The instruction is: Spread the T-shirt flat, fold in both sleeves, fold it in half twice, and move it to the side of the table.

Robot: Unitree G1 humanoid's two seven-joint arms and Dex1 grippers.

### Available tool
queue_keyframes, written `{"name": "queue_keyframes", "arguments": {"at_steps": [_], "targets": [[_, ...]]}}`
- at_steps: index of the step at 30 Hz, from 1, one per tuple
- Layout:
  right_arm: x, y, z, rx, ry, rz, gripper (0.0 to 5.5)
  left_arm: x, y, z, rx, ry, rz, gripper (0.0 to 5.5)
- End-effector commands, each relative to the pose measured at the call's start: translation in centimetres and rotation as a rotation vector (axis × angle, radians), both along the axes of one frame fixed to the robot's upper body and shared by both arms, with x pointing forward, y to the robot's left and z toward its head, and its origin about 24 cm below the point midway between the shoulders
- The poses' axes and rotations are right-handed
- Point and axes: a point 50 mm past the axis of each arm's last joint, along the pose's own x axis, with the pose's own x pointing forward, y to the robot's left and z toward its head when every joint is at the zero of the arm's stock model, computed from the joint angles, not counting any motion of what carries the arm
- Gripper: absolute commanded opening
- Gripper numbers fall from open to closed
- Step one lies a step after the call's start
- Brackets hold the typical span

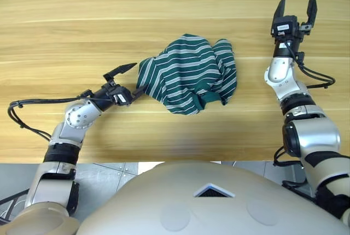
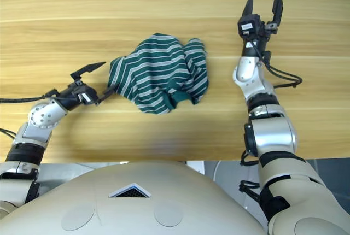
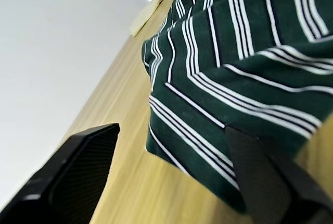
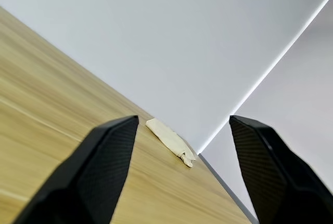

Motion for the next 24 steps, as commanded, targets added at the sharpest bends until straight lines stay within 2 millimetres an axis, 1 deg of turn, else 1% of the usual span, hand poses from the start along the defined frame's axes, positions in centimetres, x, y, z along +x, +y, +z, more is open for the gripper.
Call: {"name": "queue_keyframes", "arguments": {"at_steps": [1, 3, 6, 11, 16, 18, 19, 22, 24], "targets": [[0.0, 0.3, 0.0, -0.011, -0.009, 0.001, 3.23, 0.6, 0.0, -0.4, 0.1, 0.004, -0.011, 3.74], [0.0, 0.3, -0.1, -0.014, -0.009, 0.001, 3.23, 0.8, -0.2, -1.0, 0.163, 0.017, -0.027, 3.74], [0.0, 0.5, 0.0, -0.016, -0.014, 0.004, 3.23, 0.7, 0.3, -1.6, 0.23, 0.03, -0.025, 3.74], [-0.1, 0.4, -0.1, -0.012, -0.013, -0.002, 3.23, 0.7, 1.9, -1.9, 0.272, 0.035, 0.037, 3.74], [0.0, 0.7, -0.2, -0.011, -0.01, 0.005, 3.23, 1.6, 2.9, -1.4, 0.27, -0.011, 0.093, 3.74], [0.0, 0.7, -0.2, -0.011, -0.011, 0.007, 3.23, 1.8, 3.0, -0.9, 0.247, -0.046, 0.105, 3.74], [0.0, 0.7, -0.1, -0.012, -0.013, 0.009, 3.23, 1.8, 2.4, -0.4, 0.198, -0.079, 0.096, 3.74], [0.0, 0.7, 0.0, -0.015, -0.018, 0.014, 3.23, 1.5, 0.1, 2.1, -0.071, -0.209, 0.049, 3.74], [0.0, 0.7, 0.0, -0.016, -0.018, 0.016, 3.23, 1.2, -1.0, 4.6, -0.308, -0.298, 0.047, 3.74]]}}
